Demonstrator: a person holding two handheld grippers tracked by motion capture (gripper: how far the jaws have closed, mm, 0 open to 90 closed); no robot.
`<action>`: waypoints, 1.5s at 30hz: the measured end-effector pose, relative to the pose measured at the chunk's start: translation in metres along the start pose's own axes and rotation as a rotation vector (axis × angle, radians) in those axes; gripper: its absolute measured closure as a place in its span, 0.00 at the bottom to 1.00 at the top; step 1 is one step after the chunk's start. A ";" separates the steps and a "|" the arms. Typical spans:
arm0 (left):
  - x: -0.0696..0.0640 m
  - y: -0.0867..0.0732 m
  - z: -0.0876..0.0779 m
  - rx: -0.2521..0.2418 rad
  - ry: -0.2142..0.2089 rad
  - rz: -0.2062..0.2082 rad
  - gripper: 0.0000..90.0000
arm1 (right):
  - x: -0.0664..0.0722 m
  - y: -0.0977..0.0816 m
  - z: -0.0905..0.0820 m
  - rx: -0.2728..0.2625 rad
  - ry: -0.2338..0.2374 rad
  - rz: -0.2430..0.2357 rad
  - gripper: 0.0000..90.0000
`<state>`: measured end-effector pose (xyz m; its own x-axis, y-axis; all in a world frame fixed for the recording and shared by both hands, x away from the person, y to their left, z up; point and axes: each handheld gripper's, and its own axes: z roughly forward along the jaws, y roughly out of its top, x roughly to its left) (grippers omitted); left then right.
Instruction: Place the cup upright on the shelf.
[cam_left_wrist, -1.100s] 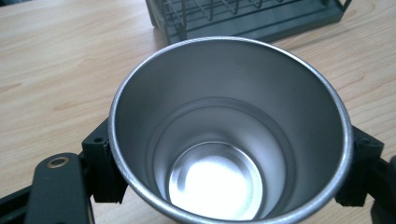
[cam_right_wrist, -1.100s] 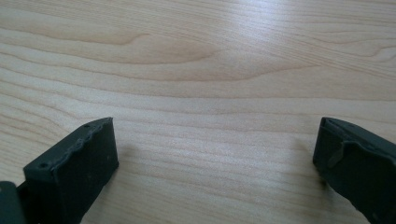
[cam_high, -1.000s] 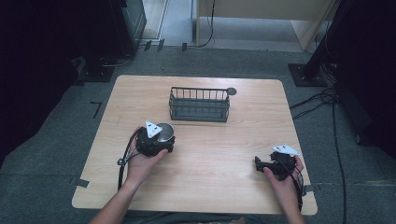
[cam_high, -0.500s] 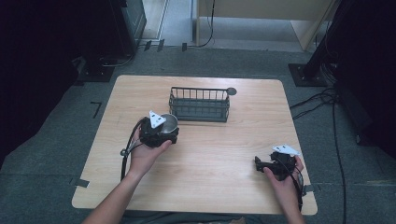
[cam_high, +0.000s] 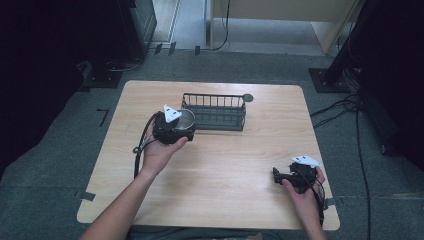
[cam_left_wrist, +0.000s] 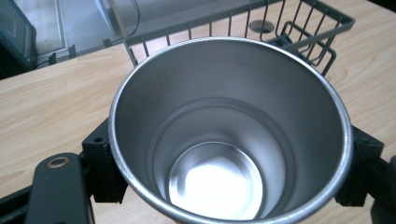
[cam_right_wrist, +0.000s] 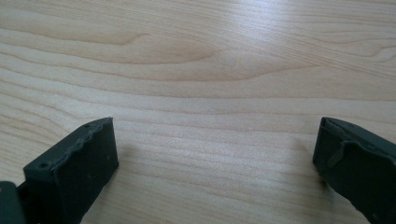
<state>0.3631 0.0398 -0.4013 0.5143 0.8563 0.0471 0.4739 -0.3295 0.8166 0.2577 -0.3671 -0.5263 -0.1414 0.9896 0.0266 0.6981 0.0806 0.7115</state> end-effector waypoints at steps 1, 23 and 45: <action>0.002 0.005 0.001 -0.003 0.001 -0.003 0.21 | 0.000 0.000 0.000 0.001 0.000 0.000 0.00; 0.010 0.060 0.026 -0.054 0.028 0.005 0.21 | 0.000 0.000 0.000 0.000 0.003 -0.002 0.00; 0.013 0.075 0.081 -0.081 0.064 -0.010 0.21 | 0.001 0.000 0.000 0.001 0.011 -0.007 0.00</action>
<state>0.4635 -0.0057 -0.3866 0.4616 0.8841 0.0733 0.4182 -0.2897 0.8609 0.2575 -0.3665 -0.5263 -0.1545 0.9876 0.0293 0.6978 0.0881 0.7108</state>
